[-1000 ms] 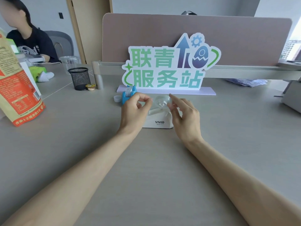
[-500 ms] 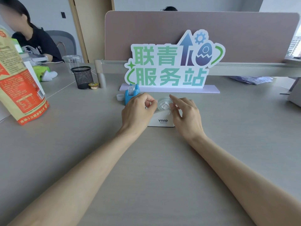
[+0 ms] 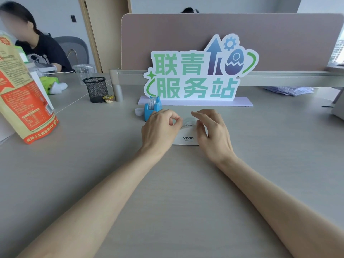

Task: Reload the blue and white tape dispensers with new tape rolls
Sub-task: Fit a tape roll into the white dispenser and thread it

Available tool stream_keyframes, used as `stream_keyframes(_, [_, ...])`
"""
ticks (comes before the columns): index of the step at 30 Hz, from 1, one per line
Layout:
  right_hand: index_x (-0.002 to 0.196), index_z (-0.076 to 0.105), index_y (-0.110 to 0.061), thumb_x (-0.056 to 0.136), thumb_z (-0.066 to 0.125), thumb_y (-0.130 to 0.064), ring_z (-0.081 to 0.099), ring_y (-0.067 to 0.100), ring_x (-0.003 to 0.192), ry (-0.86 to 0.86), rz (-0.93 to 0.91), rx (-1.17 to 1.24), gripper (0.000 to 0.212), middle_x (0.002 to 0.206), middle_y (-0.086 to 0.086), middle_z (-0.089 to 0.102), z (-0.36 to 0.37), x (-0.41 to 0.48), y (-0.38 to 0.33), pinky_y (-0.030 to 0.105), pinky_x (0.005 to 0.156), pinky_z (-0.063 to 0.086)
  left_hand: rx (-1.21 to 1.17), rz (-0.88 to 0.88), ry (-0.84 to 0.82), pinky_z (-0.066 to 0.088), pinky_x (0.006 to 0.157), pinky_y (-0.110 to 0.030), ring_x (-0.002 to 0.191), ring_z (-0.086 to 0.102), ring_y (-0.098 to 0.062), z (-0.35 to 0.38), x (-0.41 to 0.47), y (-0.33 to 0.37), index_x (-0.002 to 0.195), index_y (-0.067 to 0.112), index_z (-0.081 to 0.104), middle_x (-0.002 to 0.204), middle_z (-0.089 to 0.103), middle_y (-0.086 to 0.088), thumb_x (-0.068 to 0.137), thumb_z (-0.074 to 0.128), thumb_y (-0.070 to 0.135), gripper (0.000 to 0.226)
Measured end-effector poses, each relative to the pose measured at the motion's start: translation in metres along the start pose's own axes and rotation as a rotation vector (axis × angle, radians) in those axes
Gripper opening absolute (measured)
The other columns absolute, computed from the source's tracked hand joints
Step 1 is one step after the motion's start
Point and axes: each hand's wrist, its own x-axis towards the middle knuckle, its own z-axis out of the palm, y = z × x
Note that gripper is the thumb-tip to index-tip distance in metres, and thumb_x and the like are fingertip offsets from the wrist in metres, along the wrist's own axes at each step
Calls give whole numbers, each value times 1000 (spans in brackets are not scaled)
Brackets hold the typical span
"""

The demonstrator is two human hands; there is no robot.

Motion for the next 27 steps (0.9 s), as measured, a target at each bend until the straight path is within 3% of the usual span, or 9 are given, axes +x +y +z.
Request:
stream_keyframes(6, [112, 69, -12, 89, 48, -4, 57, 25, 105, -18, -6, -19, 32, 113, 5, 62, -1, 0, -3, 31, 82, 46, -34, -98, -112, 35, 63, -27, 79, 57, -16, -5, 2, 1, 81, 31, 66, 69, 54, 13, 84, 62, 38, 8])
stream_keyframes(14, [111, 70, -12, 83, 51, -13, 61, 23, 103, -60, 43, -23, 34, 114, 3, 63, -3, -1, -9, 26, 83, 43, -31, -109, -120, 36, 65, -26, 79, 56, -14, -8, 3, 3, 82, 31, 68, 68, 53, 15, 83, 61, 35, 8])
stream_keyframes(20, [119, 66, -15, 84, 57, -28, 54, 21, 109, -104, 3, -44, 39, 119, 2, 59, -4, -3, -13, 27, 84, 42, -144, -203, -172, 43, 70, -28, 83, 60, -14, -12, 6, 2, 75, 32, 64, 75, 58, 14, 80, 63, 34, 6])
stream_keyframes(24, [129, 58, -16, 84, 63, -35, 51, 21, 112, -102, -11, -60, 49, 125, 4, 54, -3, -1, -9, 26, 89, 40, -269, -255, -178, 50, 83, -32, 88, 64, -15, -12, 10, -5, 71, 32, 63, 76, 63, 14, 79, 66, 32, 9])
stream_keyframes(27, [131, 56, -15, 85, 62, -36, 49, 22, 117, -109, 8, -55, 50, 128, 5, 53, -2, 0, -6, 23, 90, 36, -384, -292, -184, 49, 76, -27, 81, 63, -9, -13, 11, -7, 77, 26, 67, 74, 65, 14, 81, 66, 26, 4])
